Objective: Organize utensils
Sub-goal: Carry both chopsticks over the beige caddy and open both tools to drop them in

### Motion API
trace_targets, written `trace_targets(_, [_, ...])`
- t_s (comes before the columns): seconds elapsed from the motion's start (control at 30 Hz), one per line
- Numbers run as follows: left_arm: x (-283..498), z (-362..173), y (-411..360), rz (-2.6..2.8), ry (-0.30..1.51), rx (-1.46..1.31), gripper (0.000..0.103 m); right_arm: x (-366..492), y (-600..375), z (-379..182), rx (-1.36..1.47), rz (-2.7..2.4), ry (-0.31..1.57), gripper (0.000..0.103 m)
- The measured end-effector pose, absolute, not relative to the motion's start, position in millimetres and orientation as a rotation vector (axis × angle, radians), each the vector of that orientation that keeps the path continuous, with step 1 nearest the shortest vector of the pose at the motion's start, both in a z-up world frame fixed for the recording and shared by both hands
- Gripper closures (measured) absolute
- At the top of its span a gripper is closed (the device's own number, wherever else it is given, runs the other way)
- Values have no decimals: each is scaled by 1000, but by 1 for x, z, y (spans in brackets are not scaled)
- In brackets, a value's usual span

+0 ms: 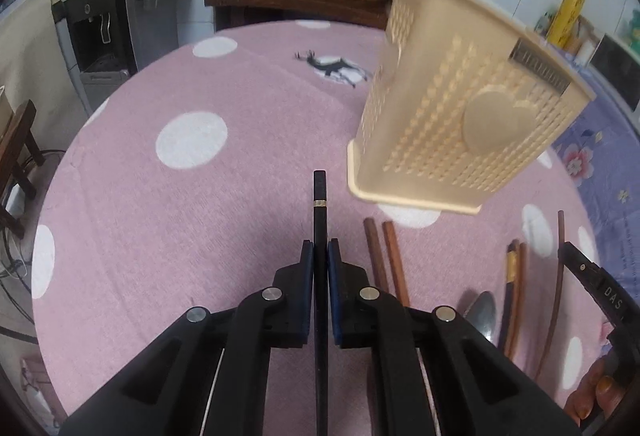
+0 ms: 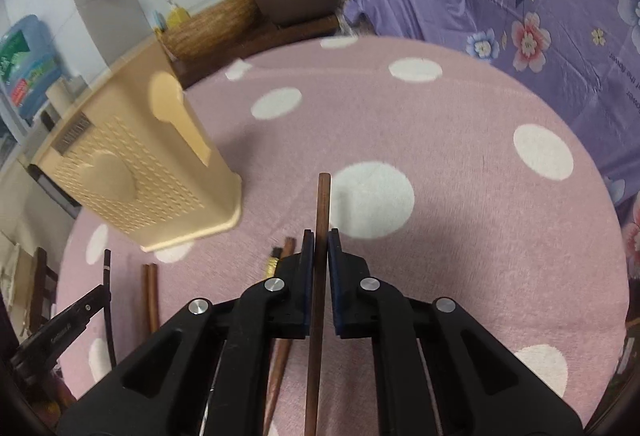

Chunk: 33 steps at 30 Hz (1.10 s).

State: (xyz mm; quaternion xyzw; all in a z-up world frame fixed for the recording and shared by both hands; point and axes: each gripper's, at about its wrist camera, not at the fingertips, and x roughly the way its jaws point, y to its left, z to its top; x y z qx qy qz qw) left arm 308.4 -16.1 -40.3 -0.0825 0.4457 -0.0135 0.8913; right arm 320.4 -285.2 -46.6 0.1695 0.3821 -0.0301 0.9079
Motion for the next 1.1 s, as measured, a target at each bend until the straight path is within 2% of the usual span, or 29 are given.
trace_targets(0.37, [253, 49, 16, -81, 646, -185, 95, 264, -296, 36, 272, 80, 533, 95])
trace_targets(0.53, [241, 69, 27, -57, 561, -181, 95, 247, -310, 63, 281, 105, 473, 95])
trace_targets(0.9, [242, 76, 41, -46, 534, -184, 95, 248, -311, 76, 251, 113, 467, 96])
trace_targets(1.1, [253, 121, 42, -87, 483, -208, 95, 261, -300, 115, 219, 151, 417, 96])
